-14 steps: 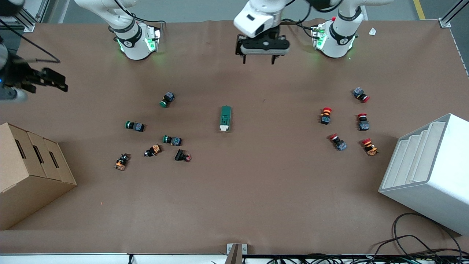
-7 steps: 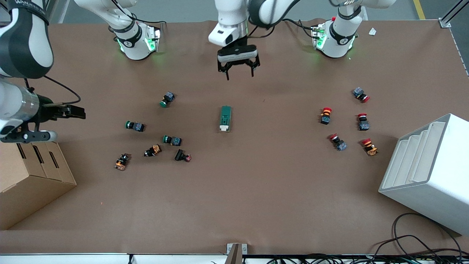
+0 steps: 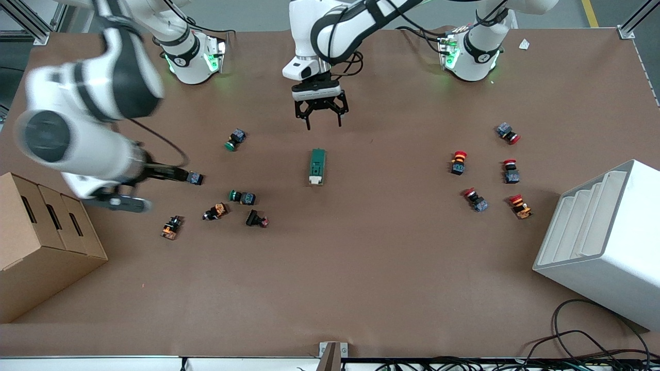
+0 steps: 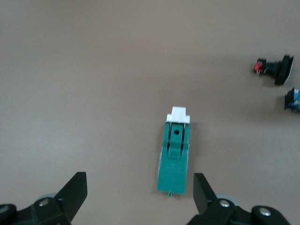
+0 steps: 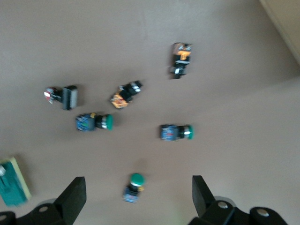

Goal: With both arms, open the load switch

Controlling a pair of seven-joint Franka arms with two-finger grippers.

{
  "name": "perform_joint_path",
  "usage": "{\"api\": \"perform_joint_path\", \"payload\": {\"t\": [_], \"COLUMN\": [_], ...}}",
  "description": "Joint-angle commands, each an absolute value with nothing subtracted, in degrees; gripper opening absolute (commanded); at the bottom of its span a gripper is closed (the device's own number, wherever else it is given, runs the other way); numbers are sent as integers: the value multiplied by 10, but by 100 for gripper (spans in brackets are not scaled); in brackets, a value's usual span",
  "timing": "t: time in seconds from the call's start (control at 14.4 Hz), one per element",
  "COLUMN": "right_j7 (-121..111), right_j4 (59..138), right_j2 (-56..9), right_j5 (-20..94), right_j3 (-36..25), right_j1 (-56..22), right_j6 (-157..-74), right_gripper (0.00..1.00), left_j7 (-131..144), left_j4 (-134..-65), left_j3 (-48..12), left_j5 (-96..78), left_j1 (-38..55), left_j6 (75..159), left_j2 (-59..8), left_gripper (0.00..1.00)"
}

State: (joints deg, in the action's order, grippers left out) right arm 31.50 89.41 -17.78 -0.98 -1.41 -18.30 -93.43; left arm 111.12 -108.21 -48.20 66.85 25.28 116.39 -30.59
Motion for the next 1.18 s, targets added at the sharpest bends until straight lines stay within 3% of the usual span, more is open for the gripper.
{"api": "perform_joint_path", "payload": {"t": [0.0,0.28,0.56,0.77,0.91,1.11], "right_j7": [504,740,943,1020,1025,1036], "right_j4": [886,882,855,806,806,805], "right_j2": [-227,-298,-382,-436,-446,-461], "right_j5": [25,89,112,114,134,155], "right_j3": [-20,-20,-20,-19,-20,-20], "right_j1": [-242,-295,-368,-389,-400,-406], "right_j6": [-961,-1025,-1107,-1111,-1111,-1112], "right_gripper": [100,100,100,100,100,100], "left_j7": [1239,1372,1400,1416,1459,1499], "left_j4": [-1088,-1091,-1085,-1084,-1084,-1078], "left_j3": [-481,-461,-406,-362,-304,-269], "left_j5": [774,938,991,1005,1047,1076], "left_j1": [277,321,393,443,486,528], "left_j6": [1139,1073,1056,1051,1049,1026], "left_j2": [-347,-422,-445,-454,-461,-490], "left_gripper": [100,99,98,99,99,99]}}
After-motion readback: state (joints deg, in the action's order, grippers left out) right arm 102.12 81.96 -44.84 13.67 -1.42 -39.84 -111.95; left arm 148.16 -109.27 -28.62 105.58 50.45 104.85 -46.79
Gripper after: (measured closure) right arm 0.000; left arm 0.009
